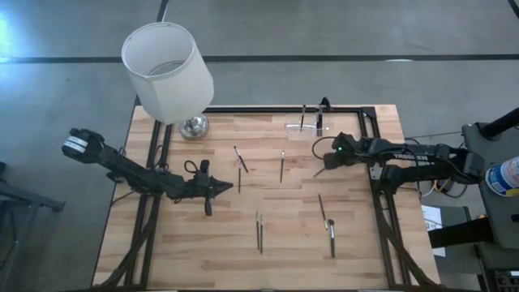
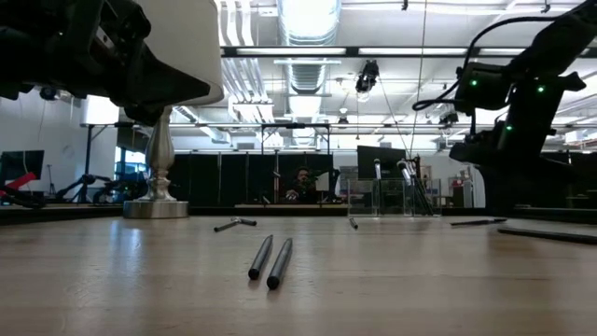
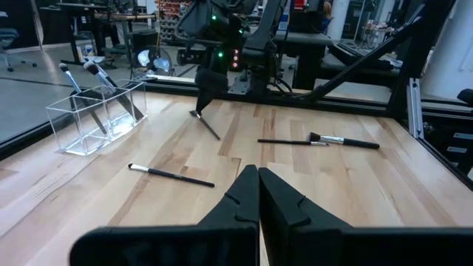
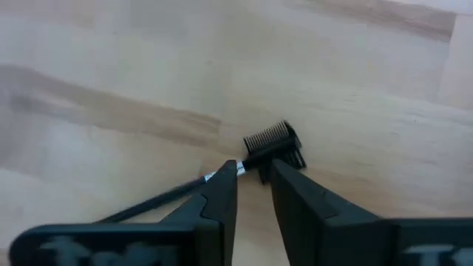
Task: Put items in baskets/containers
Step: Put the lash brush into the transparent organizer
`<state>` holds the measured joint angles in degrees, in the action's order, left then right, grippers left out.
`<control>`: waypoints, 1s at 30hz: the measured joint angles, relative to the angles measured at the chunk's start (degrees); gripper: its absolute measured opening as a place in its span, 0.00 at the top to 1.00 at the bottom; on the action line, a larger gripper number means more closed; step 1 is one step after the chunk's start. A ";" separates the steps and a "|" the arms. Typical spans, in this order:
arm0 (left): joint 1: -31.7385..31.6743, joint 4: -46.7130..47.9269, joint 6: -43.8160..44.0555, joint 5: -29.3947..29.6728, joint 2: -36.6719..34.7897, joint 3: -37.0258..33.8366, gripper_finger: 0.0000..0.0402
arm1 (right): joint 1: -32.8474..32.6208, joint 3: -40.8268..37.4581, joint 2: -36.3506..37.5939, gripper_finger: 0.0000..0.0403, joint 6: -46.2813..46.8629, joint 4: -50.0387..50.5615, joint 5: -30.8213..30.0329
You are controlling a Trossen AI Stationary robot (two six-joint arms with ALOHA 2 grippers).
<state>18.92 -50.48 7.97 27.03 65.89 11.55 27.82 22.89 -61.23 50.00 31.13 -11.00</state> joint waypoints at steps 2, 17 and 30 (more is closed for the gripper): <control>-0.02 0.00 0.00 -0.02 0.00 0.00 1.00 | 0.97 0.05 0.00 0.76 1.64 -0.01 0.68; -0.07 0.00 -0.02 -0.19 0.00 0.00 1.00 | 4.91 0.00 -6.39 0.67 -1.53 -8.88 3.21; -0.04 0.00 -0.02 -0.39 0.00 0.00 1.00 | 7.49 9.80 -6.53 0.63 -4.41 0.65 4.38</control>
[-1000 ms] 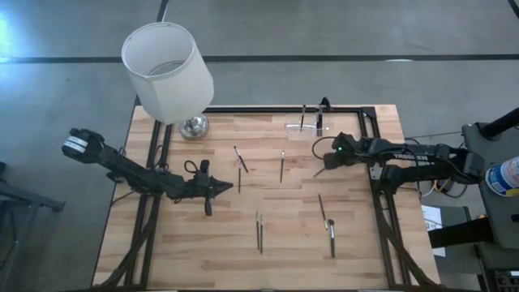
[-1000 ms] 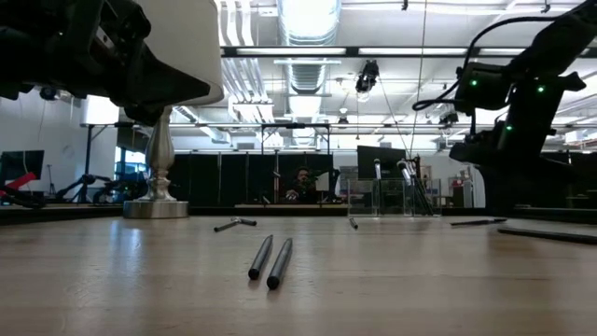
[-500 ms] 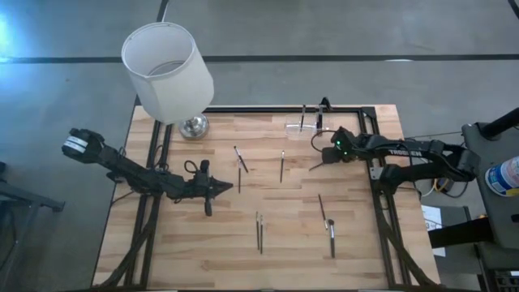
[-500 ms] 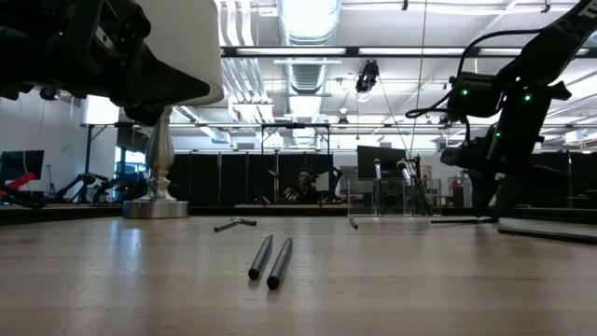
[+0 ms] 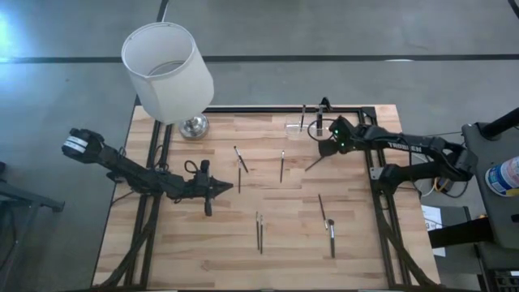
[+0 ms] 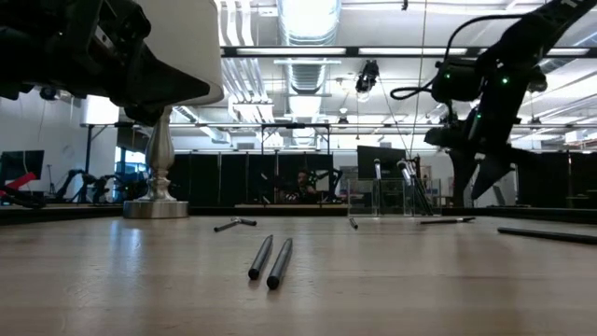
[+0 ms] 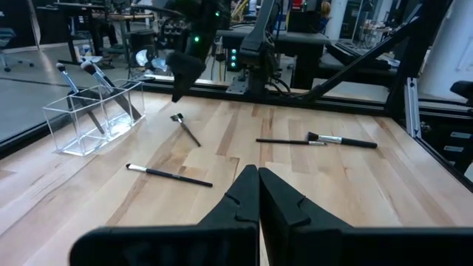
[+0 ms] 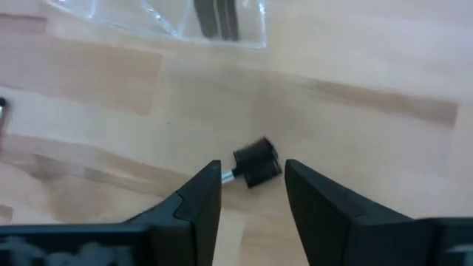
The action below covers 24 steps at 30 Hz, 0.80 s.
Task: Put items in baskets/containers
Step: Put the lash brush into the transparent organizer
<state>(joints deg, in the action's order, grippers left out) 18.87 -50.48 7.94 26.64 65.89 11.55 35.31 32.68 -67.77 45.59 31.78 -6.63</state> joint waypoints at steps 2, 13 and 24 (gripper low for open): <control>0.00 0.00 0.00 0.00 0.00 0.00 1.00 | 0.00 0.39 -1.43 0.60 2.73 1.09 1.26; 0.04 0.52 0.56 -0.07 0.00 0.00 1.00 | 3.11 3.69 -15.97 0.57 8.02 -2.14 2.68; 0.04 0.51 0.63 -0.16 0.00 0.00 1.00 | 2.82 10.09 -18.98 0.65 6.71 -2.06 2.81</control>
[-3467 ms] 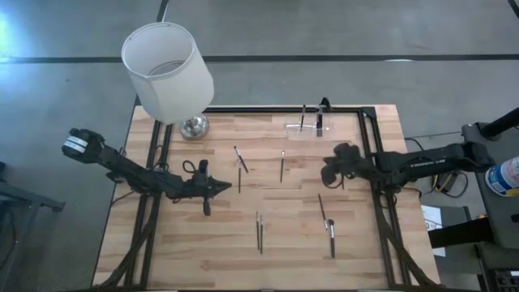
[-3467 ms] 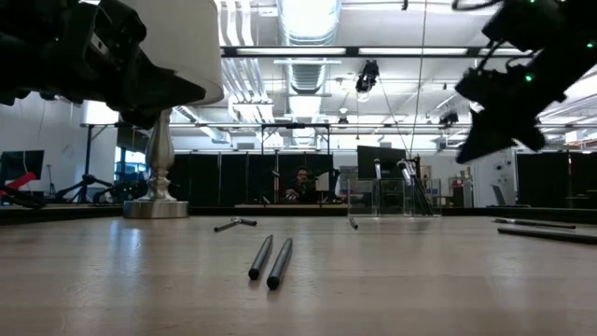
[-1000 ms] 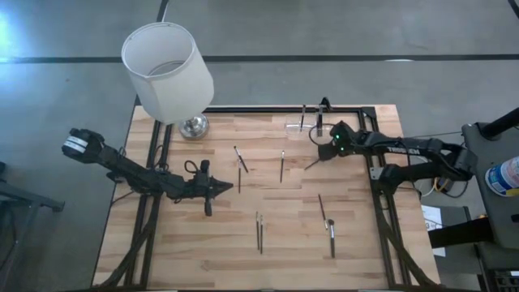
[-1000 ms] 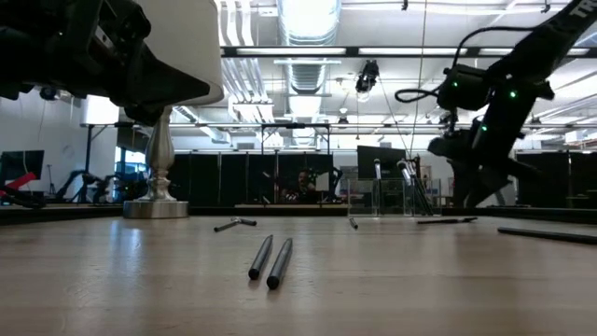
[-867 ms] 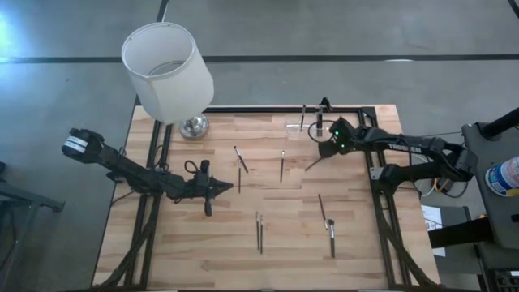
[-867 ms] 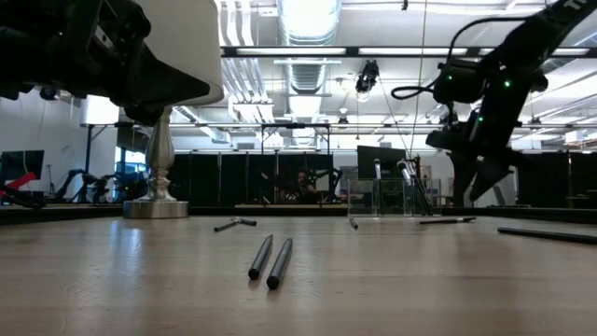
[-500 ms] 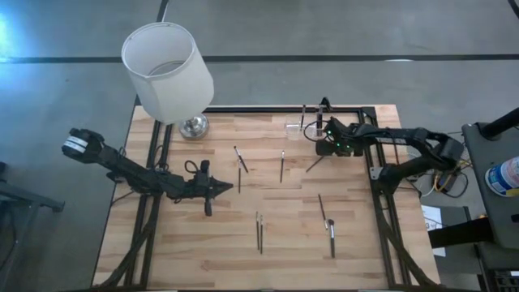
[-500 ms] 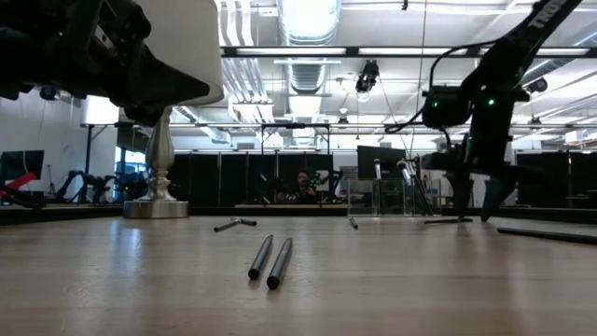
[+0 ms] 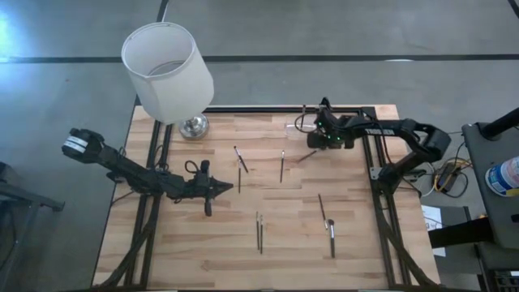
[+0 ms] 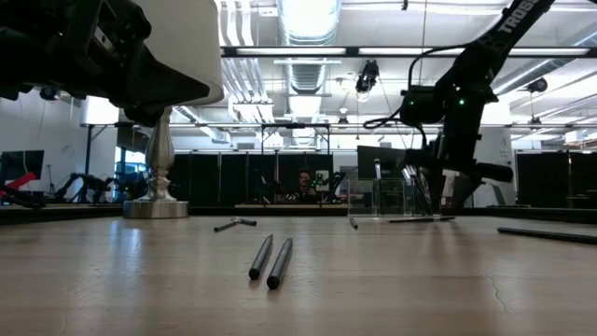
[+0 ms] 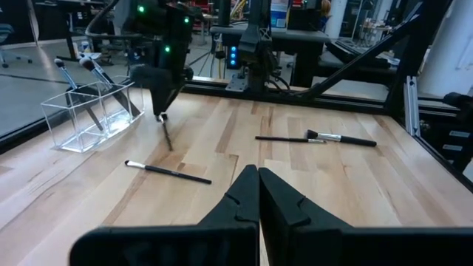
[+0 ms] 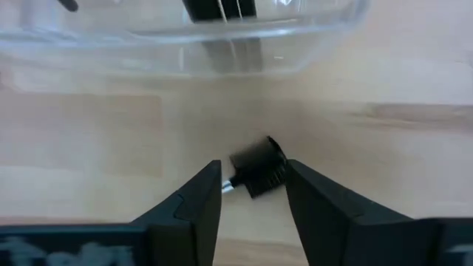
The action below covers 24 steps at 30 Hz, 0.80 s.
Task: Put items in baskets/containers
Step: Put the lash brush into the transparent organizer
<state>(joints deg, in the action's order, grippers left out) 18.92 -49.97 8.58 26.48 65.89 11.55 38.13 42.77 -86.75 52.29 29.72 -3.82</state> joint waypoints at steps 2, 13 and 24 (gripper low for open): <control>0.00 0.02 -0.02 0.00 0.00 0.00 1.00 | 0.02 0.36 0.03 0.65 0.70 0.04 0.80; -0.02 0.02 0.04 -0.04 0.00 0.00 1.00 | 0.11 0.66 -3.24 0.62 2.54 -0.48 3.51; -0.07 0.54 0.17 -0.09 0.00 0.00 1.00 | -1.07 2.25 0.66 0.62 -10.70 -2.16 2.43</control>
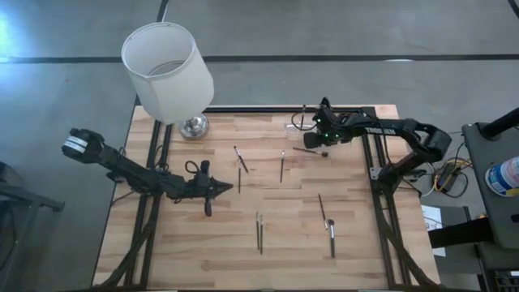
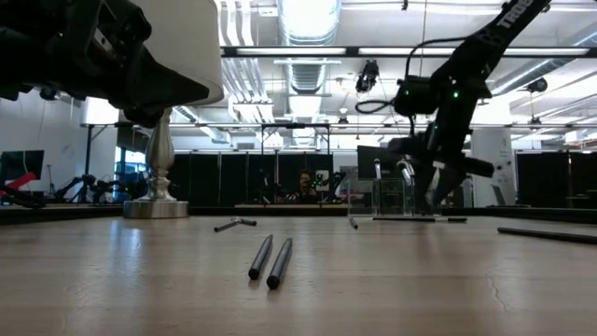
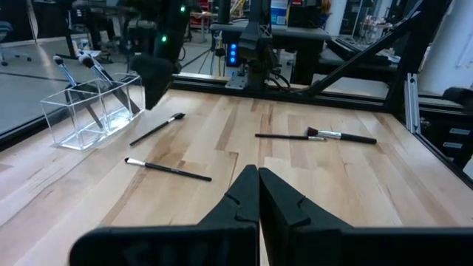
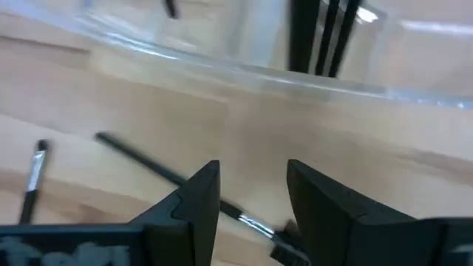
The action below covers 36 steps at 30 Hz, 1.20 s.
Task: Put items in baskets/containers
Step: Put the lash brush into the transparent organizer
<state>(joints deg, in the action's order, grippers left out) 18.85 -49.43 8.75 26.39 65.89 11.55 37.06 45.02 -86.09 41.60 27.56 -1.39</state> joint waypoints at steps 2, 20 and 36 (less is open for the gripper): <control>0.00 0.44 0.00 -0.02 0.00 0.09 1.00 | -1.39 0.01 1.12 0.62 -1.52 -0.57 -0.66; 0.02 1.60 0.08 -0.39 0.00 0.52 1.00 | -10.58 -0.25 3.94 0.89 -15.77 13.97 -10.36; 0.07 4.30 0.22 -1.84 0.00 0.95 1.00 | -10.55 -1.63 -3.85 0.64 -26.32 10.34 -7.26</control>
<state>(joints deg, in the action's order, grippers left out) 18.92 -45.13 8.97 24.56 65.89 12.50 26.50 43.40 -89.94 15.27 37.90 -8.65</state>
